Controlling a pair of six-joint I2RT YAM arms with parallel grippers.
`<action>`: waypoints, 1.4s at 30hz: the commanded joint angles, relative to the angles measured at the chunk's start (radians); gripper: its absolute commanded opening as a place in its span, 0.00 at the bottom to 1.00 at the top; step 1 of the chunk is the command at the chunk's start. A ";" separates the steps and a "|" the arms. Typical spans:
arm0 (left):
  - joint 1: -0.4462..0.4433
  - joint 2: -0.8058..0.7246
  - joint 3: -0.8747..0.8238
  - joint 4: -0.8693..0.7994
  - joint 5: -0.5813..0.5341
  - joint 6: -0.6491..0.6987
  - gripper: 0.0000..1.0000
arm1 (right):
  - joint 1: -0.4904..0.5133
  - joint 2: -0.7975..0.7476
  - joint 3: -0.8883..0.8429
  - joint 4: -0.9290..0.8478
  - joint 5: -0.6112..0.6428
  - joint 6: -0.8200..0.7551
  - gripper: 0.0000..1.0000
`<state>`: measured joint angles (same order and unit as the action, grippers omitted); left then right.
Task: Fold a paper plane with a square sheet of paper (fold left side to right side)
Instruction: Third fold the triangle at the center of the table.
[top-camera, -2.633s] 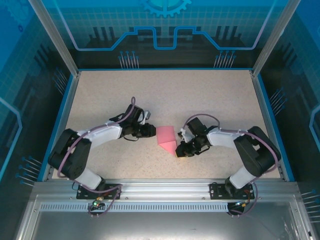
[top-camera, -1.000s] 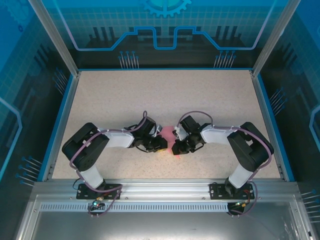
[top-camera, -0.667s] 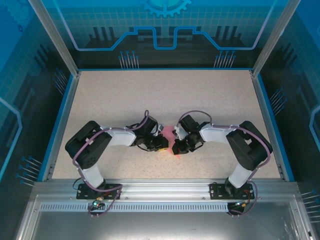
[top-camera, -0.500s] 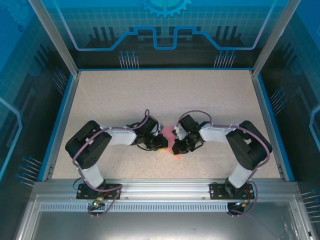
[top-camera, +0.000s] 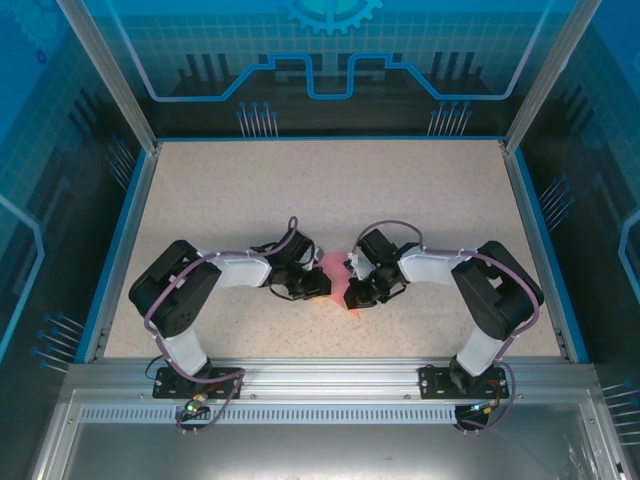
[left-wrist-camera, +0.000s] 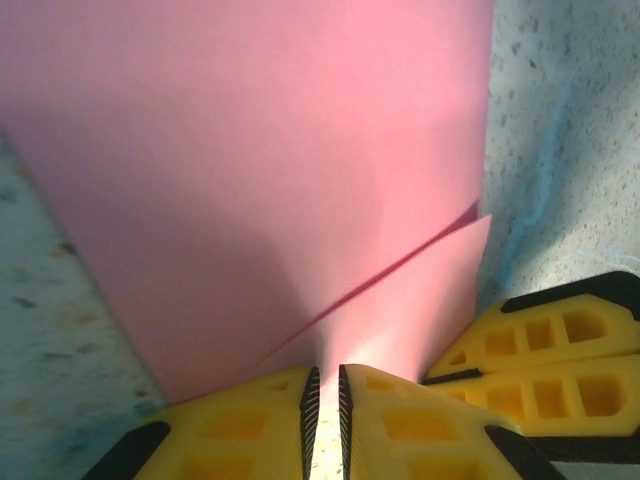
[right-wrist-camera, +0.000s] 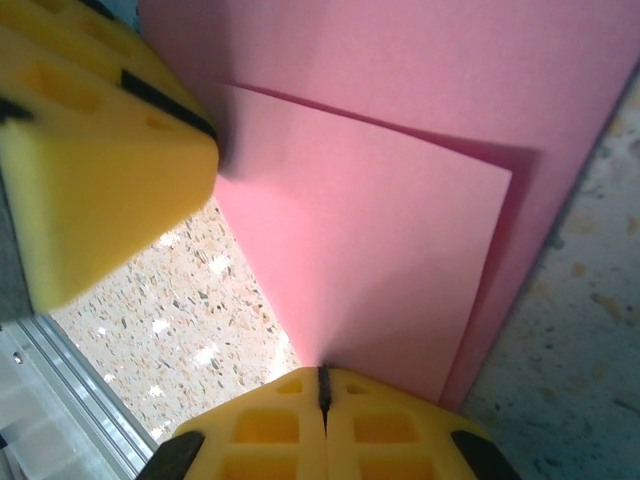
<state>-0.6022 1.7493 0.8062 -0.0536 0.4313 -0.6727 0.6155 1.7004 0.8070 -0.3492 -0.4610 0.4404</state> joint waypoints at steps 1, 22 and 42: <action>0.079 0.005 -0.037 -0.098 -0.105 0.056 0.18 | 0.007 0.038 -0.031 -0.085 0.081 -0.017 0.05; 0.087 -0.296 -0.206 0.090 0.029 -0.163 0.54 | -0.013 -0.204 0.010 -0.036 0.162 -0.148 0.46; -0.010 -0.170 -0.144 0.140 0.009 -0.221 0.63 | -0.073 -0.098 0.035 0.035 0.125 -0.195 0.12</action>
<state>-0.6018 1.5604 0.6292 0.0620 0.4274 -0.8680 0.5674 1.6234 0.8490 -0.3283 -0.3222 0.2535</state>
